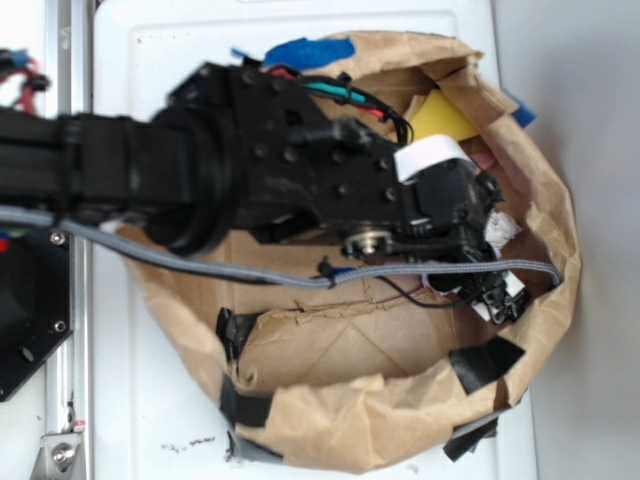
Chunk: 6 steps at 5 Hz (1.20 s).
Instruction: Grab the white paper.
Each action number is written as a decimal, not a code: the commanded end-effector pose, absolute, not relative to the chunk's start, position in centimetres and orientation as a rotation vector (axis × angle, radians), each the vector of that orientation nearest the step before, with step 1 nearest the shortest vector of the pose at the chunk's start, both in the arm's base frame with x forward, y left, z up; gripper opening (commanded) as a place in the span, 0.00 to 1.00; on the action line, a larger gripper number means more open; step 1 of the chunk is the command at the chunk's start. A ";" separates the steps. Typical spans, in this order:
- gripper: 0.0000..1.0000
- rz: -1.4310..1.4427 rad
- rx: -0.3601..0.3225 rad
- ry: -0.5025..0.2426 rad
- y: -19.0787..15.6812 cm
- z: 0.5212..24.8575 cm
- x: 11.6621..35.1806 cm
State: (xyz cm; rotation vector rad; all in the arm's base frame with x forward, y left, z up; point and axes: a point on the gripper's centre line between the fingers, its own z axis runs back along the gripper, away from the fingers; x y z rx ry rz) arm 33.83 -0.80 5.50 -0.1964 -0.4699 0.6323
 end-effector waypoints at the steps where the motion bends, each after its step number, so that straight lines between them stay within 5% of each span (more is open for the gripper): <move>1: 0.00 0.630 -0.199 -0.520 -0.1 6.2 35.0; 4: 0.00 0.572 -0.299 -0.484 -1.2 8.8 32.3; 5: 0.00 0.407 -0.295 -0.411 -2.1 10.6 31.1; 6: 0.00 0.347 -0.411 -0.261 -2.8 13.2 29.4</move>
